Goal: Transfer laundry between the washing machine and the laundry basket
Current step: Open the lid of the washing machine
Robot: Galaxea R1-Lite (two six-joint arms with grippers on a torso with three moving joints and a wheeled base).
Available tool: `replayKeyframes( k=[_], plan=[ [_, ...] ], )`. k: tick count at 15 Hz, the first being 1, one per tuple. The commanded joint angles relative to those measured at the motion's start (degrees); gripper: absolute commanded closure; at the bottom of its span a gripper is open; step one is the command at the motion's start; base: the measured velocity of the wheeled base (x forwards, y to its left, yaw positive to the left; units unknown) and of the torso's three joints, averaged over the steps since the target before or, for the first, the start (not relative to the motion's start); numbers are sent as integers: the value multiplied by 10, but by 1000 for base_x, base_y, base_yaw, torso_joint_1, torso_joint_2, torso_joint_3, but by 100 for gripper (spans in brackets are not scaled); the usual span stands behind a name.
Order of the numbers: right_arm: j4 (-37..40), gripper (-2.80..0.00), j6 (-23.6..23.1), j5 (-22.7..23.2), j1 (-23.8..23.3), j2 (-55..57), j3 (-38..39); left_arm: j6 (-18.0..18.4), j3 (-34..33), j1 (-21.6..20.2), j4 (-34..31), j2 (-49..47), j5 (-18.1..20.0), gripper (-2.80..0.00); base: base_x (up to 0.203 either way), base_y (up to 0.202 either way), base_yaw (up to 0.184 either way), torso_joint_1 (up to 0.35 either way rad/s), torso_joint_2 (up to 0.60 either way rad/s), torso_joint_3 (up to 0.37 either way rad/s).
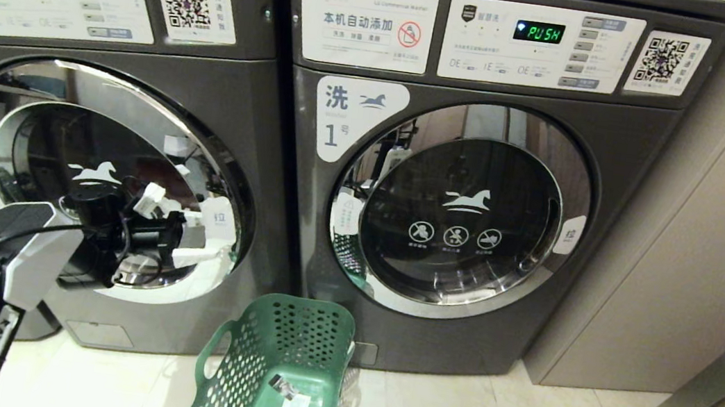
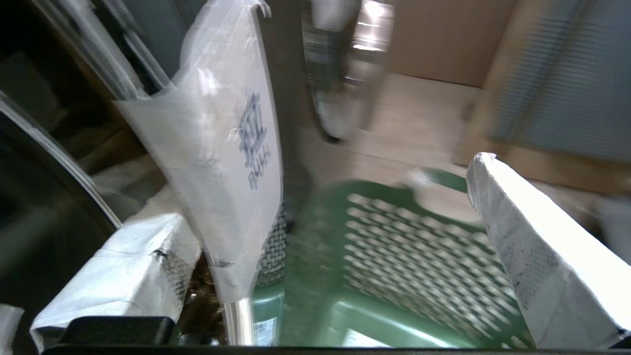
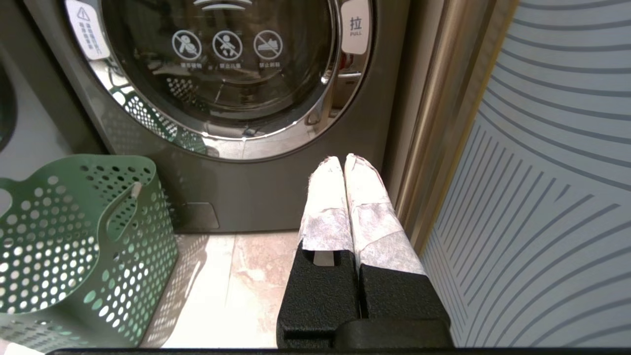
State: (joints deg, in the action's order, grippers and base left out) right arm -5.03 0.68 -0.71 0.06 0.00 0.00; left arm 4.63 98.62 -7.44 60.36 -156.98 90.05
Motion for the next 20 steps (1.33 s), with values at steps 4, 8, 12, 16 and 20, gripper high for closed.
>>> replayKeyframes(
  k=[4,8,12,16,20],
  plan=[
    [-1,0,0,0,0,0,19,4,-25,14,12,15,-31,-280,0,0,0,0,0,0],
    [-1,0,-1,0,0,0,18,1,-63,-46,12,50,-28,-280,0,0,0,0,0,0],
    [-1,0,0,0,0,0,19,10,-98,-104,14,85,-30,-280,0,0,0,0,0,0],
    [-1,0,-1,0,0,0,18,37,-191,-139,14,140,-31,-280,0,0,0,0,0,0],
    [-1,0,0,0,0,0,18,53,-381,-190,11,309,-39,-280,0,0,0,0,0,0]
  ],
)
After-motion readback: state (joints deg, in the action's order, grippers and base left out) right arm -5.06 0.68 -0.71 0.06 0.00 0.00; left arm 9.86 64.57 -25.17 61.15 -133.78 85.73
